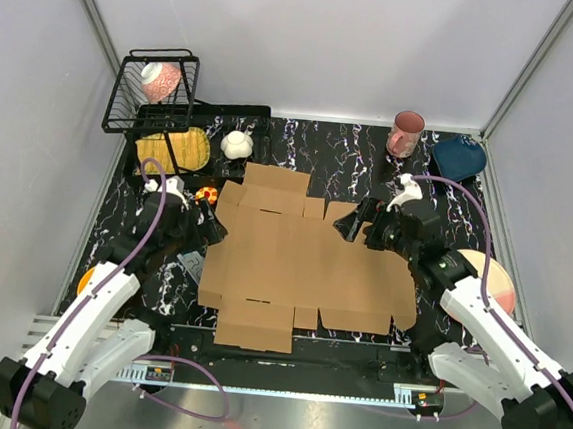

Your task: Fold the paper box

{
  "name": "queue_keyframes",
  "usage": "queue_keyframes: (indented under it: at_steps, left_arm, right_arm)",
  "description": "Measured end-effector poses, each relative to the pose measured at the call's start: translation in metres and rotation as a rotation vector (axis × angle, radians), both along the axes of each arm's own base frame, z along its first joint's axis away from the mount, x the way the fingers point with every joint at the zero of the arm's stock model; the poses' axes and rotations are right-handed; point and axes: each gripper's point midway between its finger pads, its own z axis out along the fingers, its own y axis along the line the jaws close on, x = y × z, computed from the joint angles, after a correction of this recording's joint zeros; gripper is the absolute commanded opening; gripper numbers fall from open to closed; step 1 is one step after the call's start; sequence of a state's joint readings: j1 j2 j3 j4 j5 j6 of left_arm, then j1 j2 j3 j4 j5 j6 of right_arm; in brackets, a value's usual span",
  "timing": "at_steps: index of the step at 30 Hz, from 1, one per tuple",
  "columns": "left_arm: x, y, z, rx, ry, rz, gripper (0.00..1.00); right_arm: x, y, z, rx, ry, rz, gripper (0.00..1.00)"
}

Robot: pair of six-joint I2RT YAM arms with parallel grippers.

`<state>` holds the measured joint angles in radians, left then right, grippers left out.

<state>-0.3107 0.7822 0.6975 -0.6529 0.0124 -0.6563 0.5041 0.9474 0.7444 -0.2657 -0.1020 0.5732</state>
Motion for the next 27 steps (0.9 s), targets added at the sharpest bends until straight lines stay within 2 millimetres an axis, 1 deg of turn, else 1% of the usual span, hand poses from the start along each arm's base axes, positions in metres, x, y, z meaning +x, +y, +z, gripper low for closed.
queue_keyframes:
  at_steps: [4,5,7,9,12,15,16,18,19,22,23,25,26,27]
  left_arm:
    - [0.007,0.001,-0.008,-0.008,0.025,0.05,0.98]
    - [0.01,0.0,-0.014,-0.008,0.044,0.061,0.97]
    - [0.016,-0.001,-0.026,-0.008,0.084,0.082,0.89]
    - [0.019,-0.003,-0.042,-0.005,0.134,0.097,0.86]
    - [0.021,-0.005,-0.059,0.003,0.185,0.105,0.86]
    - [0.025,-0.006,-0.065,0.007,0.196,0.104,0.84]
    - [0.026,-0.006,-0.067,0.008,0.196,0.104,0.81]
    - [0.028,-0.007,-0.071,0.012,0.204,0.103,0.81]
    - [0.029,-0.007,-0.074,0.017,0.214,0.102,0.78]
    - [0.028,-0.009,-0.089,0.031,0.263,0.086,0.64]
    - [0.028,-0.01,-0.093,0.033,0.278,0.078,0.56]
    - [0.026,-0.015,-0.099,0.025,0.299,0.045,0.46]
    - [0.026,-0.017,-0.1,0.017,0.305,0.029,0.4]
    - [0.026,-0.021,-0.099,0.003,0.304,0.006,0.27]
  right_arm:
    - [-0.004,0.001,0.009,0.023,-0.027,0.016,1.0]
    - [-0.005,0.001,0.011,0.027,-0.03,0.019,1.0]
    - [-0.007,0.001,0.013,0.032,-0.037,0.022,1.0]
    - [-0.008,0.001,0.015,0.036,-0.043,0.023,1.0]
    - [-0.013,-0.001,0.018,0.043,-0.05,0.03,1.0]
    - [-0.02,-0.003,0.02,0.049,-0.055,0.036,1.0]
    - [-0.022,-0.004,0.022,0.051,-0.058,0.038,1.0]
    - [-0.027,-0.007,0.023,0.054,-0.062,0.038,1.0]
    - [-0.029,-0.008,0.024,0.055,-0.065,0.038,1.0]
    - [-0.034,-0.011,0.022,0.053,-0.061,0.038,1.0]
    - [-0.036,-0.011,0.022,0.053,-0.062,0.038,1.0]
    - [-0.038,-0.013,0.021,0.051,-0.058,0.039,1.0]
    - [-0.039,-0.013,0.021,0.049,-0.056,0.039,1.0]
    - [-0.04,-0.014,0.02,0.047,-0.054,0.039,1.0]
